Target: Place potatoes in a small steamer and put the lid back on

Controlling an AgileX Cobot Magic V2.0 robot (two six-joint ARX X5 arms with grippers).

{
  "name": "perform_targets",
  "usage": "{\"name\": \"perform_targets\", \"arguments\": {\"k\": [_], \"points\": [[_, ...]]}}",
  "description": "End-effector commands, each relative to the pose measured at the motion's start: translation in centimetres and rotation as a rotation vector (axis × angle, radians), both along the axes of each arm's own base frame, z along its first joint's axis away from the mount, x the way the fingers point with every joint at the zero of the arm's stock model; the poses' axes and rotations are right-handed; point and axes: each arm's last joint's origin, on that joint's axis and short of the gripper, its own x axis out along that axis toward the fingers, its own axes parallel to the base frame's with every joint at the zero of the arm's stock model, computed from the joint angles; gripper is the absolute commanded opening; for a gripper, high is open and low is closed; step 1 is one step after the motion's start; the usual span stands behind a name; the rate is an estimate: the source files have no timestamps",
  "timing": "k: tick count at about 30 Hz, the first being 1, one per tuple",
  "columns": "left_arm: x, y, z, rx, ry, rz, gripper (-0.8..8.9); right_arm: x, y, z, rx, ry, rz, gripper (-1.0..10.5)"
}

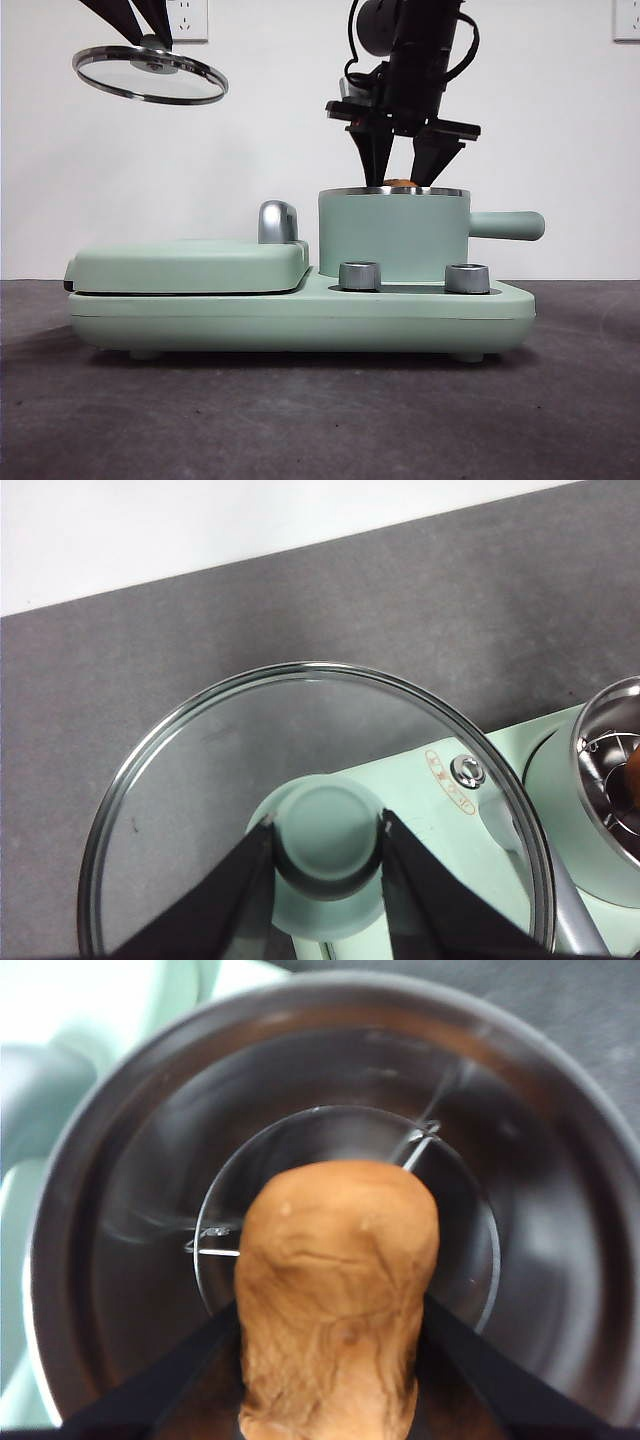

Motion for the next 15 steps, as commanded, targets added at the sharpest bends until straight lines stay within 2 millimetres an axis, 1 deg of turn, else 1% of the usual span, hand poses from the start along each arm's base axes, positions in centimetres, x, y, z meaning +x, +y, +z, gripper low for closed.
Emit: {"name": "perform_targets", "arguments": {"k": [1,5,9,12,15], "points": [[0.62,-0.25,0.45,-0.014,-0.035,-0.003,0.14,0.42,0.62,-0.44,-0.002,-0.008,0.03,1.7],[0.93,-0.32,0.1,-0.011,-0.025,-0.003,0.14,0.34,0.58,-0.47,-0.006,0.002,0.029,1.9],[0.94,-0.35,0.09,-0.011,-0.024,-0.004,0.14,0.21,0.52,-0.52,-0.013,0.016,0.031,3.3],[0.92,-0.38,0.08,-0.014,-0.022,-0.004,0.14,0.21,0.49,-0.45,-0.017,0.011,0.028,4.0],[0.9,-0.43,0.08,-0.03,-0.017,-0.012,0.14,0.04,0.41,0.06,-0.015,0.006,0.025,4.0]]}}
